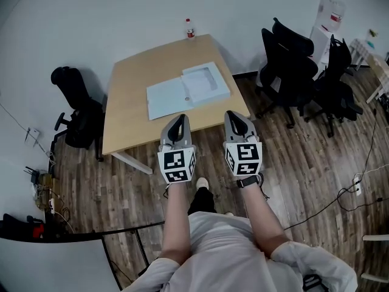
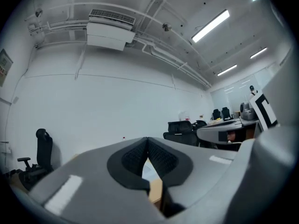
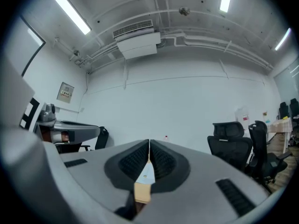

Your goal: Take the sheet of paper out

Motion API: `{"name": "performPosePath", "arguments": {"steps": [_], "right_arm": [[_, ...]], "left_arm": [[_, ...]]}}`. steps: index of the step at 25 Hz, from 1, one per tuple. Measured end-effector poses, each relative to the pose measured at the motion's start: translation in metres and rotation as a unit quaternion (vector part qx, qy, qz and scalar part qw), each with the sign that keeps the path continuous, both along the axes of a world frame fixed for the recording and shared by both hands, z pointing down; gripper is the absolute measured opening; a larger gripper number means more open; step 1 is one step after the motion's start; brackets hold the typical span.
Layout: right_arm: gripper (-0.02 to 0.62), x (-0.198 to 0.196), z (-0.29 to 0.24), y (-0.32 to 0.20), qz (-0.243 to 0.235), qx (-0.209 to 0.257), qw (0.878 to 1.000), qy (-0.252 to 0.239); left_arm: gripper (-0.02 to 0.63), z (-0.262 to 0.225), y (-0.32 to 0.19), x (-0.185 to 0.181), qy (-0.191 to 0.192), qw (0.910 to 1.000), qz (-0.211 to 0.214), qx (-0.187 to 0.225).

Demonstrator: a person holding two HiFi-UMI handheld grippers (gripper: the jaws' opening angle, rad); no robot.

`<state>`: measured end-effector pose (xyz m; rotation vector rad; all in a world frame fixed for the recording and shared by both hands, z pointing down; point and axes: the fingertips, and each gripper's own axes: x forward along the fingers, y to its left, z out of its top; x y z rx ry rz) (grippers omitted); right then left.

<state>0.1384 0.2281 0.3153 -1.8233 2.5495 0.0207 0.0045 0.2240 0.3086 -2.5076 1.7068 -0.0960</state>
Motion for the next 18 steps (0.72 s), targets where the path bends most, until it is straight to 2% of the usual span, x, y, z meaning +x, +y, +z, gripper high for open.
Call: {"name": "performPosePath", "arguments": {"steps": [7, 12, 18], "right_arm": [[0.014, -0.023, 0.014, -0.069, -0.014, -0.004, 1.0, 0.013], [0.012, -0.043, 0.005, -0.146, -0.012, 0.0, 1.0, 0.021], [0.014, -0.077, 0.009, -0.226, -0.009, -0.015, 0.999, 0.027]], "left_arm": [[0.009, 0.017, -0.072, -0.013, 0.013, 0.9999, -0.004, -0.005], [0.009, 0.006, -0.148, -0.039, 0.047, 0.9989, -0.006, 0.002], [0.009, 0.011, -0.232, -0.062, 0.046, 0.9988, 0.01, -0.011]]}}
